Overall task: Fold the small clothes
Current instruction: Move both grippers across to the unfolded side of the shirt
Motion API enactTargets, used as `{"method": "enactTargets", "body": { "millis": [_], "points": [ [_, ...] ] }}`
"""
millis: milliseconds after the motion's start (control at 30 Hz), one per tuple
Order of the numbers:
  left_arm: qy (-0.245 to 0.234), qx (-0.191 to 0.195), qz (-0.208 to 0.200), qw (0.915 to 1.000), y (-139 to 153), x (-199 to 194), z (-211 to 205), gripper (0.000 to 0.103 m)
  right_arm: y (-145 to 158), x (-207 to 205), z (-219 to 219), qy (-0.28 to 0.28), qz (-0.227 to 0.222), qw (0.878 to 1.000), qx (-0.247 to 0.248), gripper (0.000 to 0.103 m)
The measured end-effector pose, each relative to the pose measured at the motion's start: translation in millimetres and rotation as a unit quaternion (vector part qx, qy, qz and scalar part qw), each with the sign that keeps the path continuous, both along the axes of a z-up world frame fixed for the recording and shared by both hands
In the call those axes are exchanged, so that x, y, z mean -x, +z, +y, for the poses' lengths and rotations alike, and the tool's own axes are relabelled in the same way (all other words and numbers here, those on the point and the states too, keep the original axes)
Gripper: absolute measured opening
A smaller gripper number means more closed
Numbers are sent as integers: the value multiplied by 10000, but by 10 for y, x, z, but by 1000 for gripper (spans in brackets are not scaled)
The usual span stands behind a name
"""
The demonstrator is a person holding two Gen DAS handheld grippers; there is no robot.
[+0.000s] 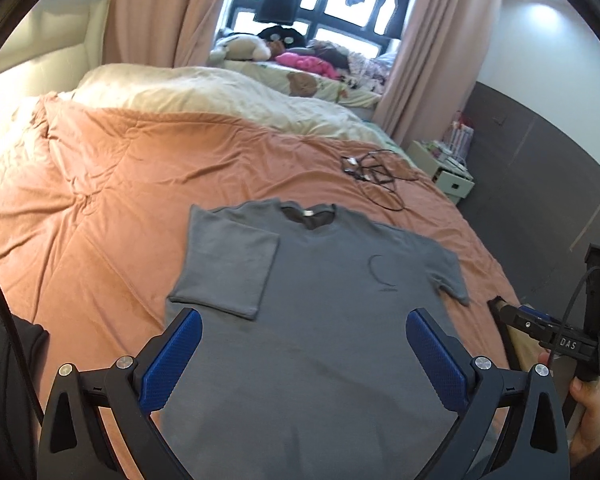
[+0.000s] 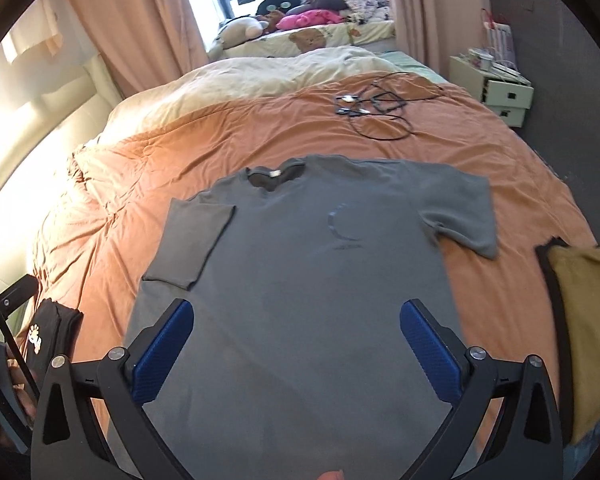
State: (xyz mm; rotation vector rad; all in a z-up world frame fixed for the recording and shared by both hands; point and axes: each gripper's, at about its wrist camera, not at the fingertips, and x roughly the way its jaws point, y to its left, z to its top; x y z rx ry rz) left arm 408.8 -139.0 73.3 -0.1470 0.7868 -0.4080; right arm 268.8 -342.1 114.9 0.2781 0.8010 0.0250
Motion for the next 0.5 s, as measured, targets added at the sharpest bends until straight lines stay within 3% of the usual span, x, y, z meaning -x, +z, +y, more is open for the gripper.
{"method": "enactTargets", "body": {
  "millis": [500],
  "points": [
    [-497, 89, -176, 9986, 430, 587, -670, 102, 123, 805, -959, -427, -298, 9985, -148, 103]
  ]
}}
